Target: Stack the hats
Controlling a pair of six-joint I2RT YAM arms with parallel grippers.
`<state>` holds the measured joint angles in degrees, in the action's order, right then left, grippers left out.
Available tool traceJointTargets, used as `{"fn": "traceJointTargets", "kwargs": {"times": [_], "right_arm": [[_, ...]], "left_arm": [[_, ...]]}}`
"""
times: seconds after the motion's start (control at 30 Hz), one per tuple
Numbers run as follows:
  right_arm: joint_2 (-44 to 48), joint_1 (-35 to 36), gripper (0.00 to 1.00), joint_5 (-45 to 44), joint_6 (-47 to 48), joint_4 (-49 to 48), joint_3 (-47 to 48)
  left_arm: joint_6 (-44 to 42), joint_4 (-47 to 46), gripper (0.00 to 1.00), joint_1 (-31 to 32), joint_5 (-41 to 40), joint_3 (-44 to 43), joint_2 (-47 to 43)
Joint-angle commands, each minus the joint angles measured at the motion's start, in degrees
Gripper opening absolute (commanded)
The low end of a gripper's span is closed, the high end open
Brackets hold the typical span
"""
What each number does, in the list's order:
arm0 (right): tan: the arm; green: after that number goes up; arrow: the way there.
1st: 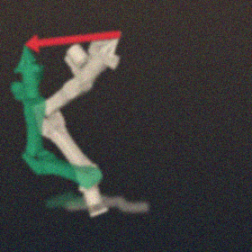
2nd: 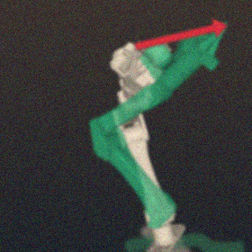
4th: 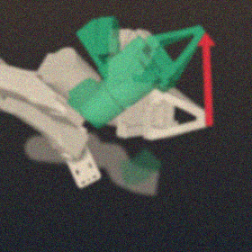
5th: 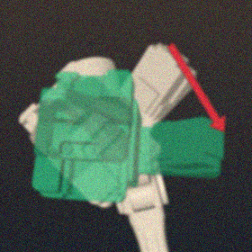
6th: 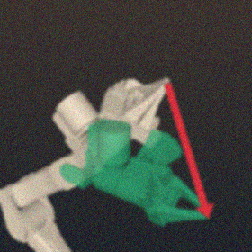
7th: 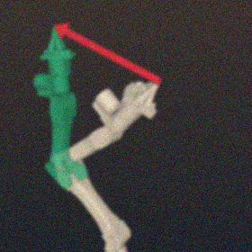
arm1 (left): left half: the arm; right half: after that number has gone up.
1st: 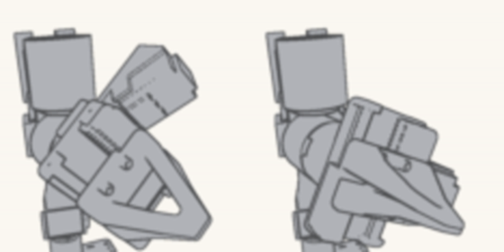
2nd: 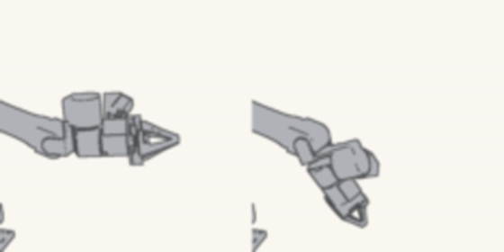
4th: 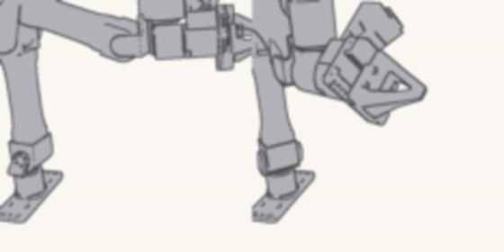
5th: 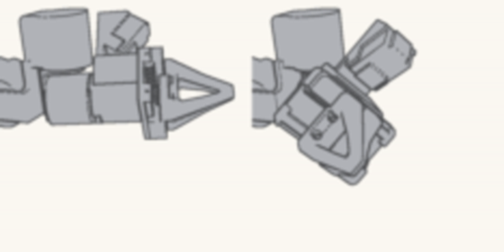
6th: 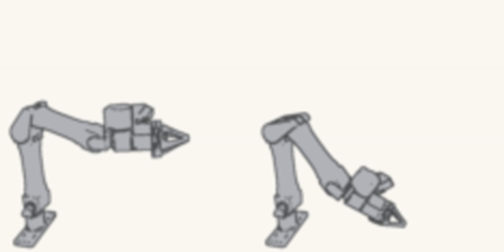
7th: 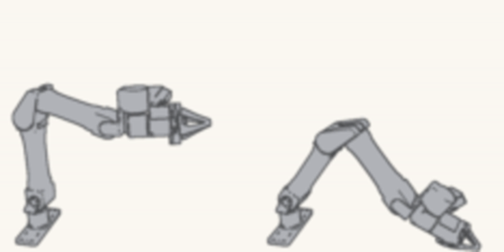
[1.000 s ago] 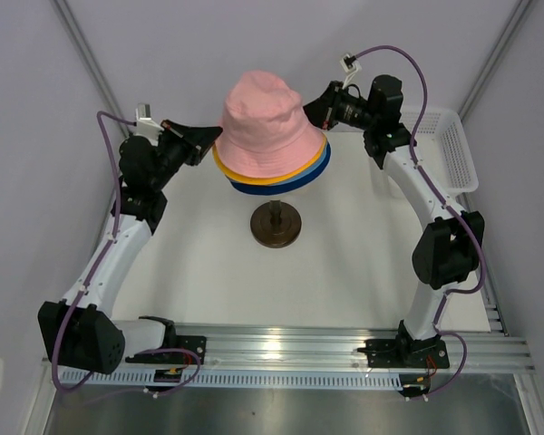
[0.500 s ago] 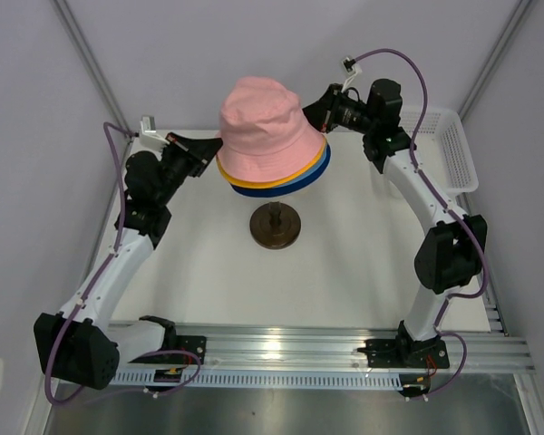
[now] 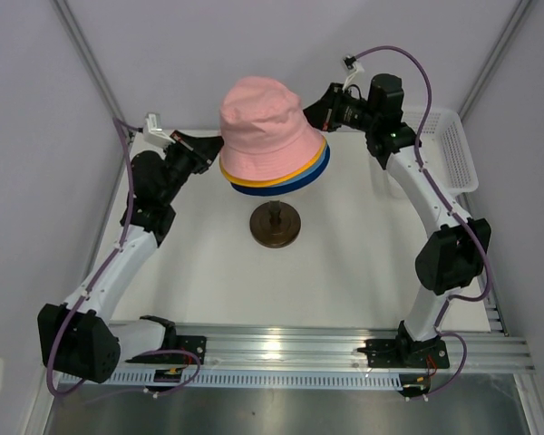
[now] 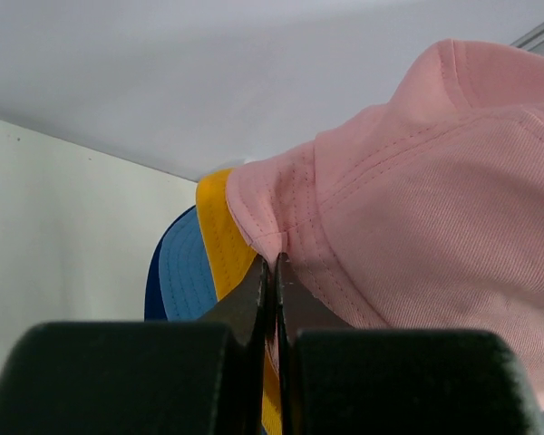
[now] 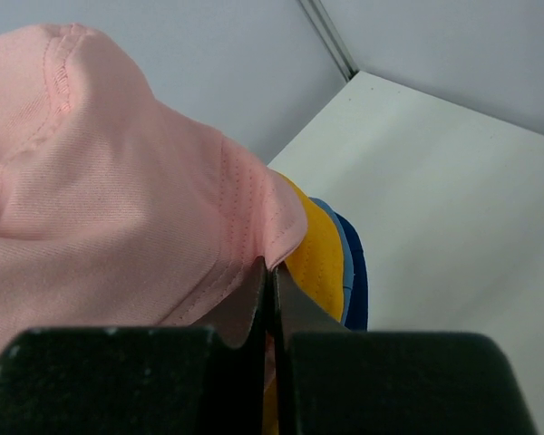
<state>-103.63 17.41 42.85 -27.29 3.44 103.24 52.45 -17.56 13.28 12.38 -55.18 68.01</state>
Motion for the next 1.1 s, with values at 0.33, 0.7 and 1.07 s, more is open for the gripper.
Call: {"fn": "traceJointTargets", "kwargs": {"times": [0.33,0.7,1.07], "right_arm": [[7.03,-0.18,0.25,-2.42,4.26,16.77,-2.43],[13.1,-2.02,0.99,-14.0,10.41,26.61,-1.65],[19.87,-8.44,0.99,-25.27,10.59,33.91,1.0]], "left_arm": [[-23.62,30.56,0.41,2.19,4.41,-11.41,0.98],[-27.22,36.99,0.83,2.1,-5.34,-23.75,0.82],[-29.5,37.94,0.91,1.93,-11.83,-24.27,-2.88]]}}
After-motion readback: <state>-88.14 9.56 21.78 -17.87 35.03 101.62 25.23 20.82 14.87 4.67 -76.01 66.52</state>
